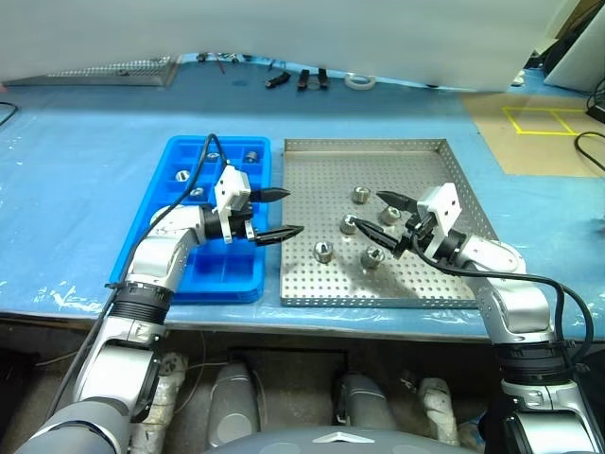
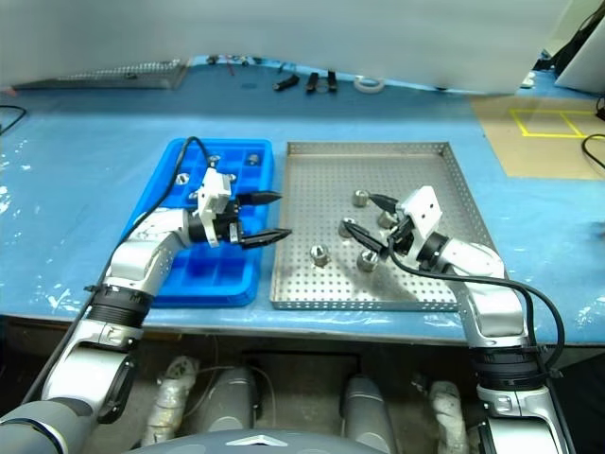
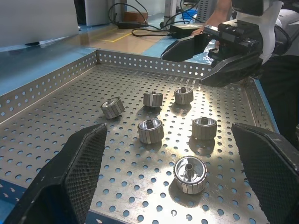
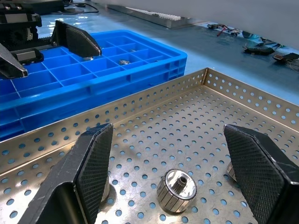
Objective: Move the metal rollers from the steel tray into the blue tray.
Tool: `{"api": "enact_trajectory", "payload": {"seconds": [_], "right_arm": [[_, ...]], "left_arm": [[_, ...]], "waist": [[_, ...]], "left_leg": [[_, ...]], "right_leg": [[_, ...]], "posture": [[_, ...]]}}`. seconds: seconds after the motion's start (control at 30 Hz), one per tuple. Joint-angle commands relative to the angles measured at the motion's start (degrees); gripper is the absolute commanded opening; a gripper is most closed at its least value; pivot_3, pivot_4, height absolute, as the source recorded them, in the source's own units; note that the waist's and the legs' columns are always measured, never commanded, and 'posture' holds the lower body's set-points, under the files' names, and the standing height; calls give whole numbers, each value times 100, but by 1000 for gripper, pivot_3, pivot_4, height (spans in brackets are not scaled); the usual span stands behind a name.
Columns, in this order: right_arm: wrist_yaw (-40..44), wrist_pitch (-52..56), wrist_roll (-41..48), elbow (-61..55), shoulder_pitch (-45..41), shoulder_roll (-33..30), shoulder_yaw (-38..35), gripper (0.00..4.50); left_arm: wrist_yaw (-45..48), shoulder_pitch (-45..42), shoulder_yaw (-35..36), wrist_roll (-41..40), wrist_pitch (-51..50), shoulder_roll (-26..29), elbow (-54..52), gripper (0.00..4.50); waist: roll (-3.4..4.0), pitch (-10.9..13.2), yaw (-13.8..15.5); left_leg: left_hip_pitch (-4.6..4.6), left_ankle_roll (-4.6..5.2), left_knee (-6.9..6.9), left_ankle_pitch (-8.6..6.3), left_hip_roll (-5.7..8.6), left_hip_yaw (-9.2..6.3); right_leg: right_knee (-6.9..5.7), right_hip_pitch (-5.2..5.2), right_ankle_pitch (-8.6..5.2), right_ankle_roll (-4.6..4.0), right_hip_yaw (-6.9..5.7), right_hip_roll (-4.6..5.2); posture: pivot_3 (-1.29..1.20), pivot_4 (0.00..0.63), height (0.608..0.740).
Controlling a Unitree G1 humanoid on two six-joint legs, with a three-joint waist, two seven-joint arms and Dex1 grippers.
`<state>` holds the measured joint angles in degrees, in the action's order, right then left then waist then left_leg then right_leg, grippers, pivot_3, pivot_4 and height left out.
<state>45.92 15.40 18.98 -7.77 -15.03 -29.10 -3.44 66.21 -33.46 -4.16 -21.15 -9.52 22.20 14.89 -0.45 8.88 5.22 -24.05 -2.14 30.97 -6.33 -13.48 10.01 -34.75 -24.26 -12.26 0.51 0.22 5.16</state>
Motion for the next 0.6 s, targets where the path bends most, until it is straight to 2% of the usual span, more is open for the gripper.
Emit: {"api": "enact_trajectory", "payload": {"seconds": [0.03, 0.5, 0.6], "right_arm": [[20, -117, 83, -174, -41, -63, -97, 3976], [64, -128, 100, -92, -105, -133, -157, 3976], [-15, -64, 124, -199, -14, -198, -275, 3976]], "left_arm": [[-25, -31, 64, -44, 6, 34, -221, 4500], [-160, -12, 98, -60, 29, 11, -271, 4500], [-293, -235, 51, -155, -266, -115, -363, 4500]], "waist": [[0, 0, 10], [0, 0, 28], [0, 0, 26]], "left_leg": [[0, 0, 0, 0, 0, 0], [0, 0, -1, 0, 0, 0], [0, 0, -1, 0, 0, 0]], "right_leg": [[0, 0, 0, 0, 0, 0], [1, 0, 0, 0, 0, 0], [1, 0, 0, 0, -1, 0]], "posture": [[-18, 150, 740], [-2, 150, 740], [-20, 150, 740]]}}
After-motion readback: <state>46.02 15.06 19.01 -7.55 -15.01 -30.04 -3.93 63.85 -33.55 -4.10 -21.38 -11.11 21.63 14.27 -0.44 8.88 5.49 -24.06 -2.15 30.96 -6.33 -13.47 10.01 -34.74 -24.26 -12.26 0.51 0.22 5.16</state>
